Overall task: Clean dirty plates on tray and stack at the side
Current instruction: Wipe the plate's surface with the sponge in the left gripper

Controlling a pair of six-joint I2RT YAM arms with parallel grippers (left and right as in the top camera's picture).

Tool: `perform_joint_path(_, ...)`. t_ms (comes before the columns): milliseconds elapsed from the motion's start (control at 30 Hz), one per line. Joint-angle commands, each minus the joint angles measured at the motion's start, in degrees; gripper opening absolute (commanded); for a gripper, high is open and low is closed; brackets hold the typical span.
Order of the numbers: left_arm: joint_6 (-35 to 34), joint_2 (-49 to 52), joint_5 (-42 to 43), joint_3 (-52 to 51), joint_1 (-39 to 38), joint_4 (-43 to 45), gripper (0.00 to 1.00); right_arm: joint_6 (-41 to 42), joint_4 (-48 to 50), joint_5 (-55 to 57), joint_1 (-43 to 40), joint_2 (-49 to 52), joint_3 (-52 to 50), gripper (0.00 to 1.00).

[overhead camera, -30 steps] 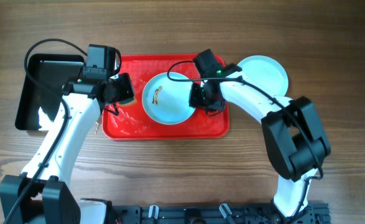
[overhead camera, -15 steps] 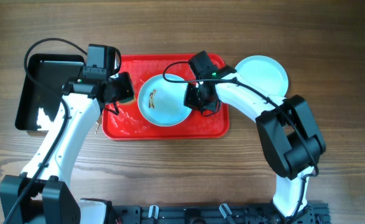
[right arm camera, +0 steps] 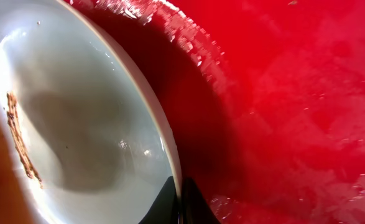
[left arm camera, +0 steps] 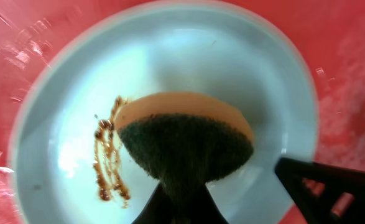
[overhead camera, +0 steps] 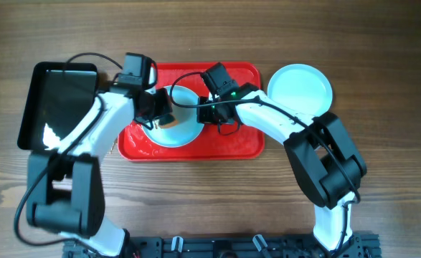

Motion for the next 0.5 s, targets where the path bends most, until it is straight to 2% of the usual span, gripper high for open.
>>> perform_joint_path(0,-4.87,3.93,2.80,0.20,-1.01,3.28,0.04,1.22,0.11,1.77,-0.17,1.36,0.61,0.04)
perform_joint_path(167,-4.46,7.21,2.91,0.20,-2.82,4.72,0.04,1.27,-0.63,3.04,-0.17,1.36,0.61,0.04)
perform_joint_path(233,-4.37,8.07,0.20,0.20,-2.99,5.46,0.04,1.22,-1.36,3.50,-0.17,1.36,0.61,0.04)
perform_joint_path(367,1.95,8.13,-22.73,0.22,-2.91,0.39,0.04,0.42,-2.34,5.27,-0.17,1.36,0.61,0.04)
perform_joint_path(467,1.92,7.61,-32.20,0.35,-2.93,-2.43,0.04,0.42,-2.32,5.42,-0.17,1.36,0.61,0.04)
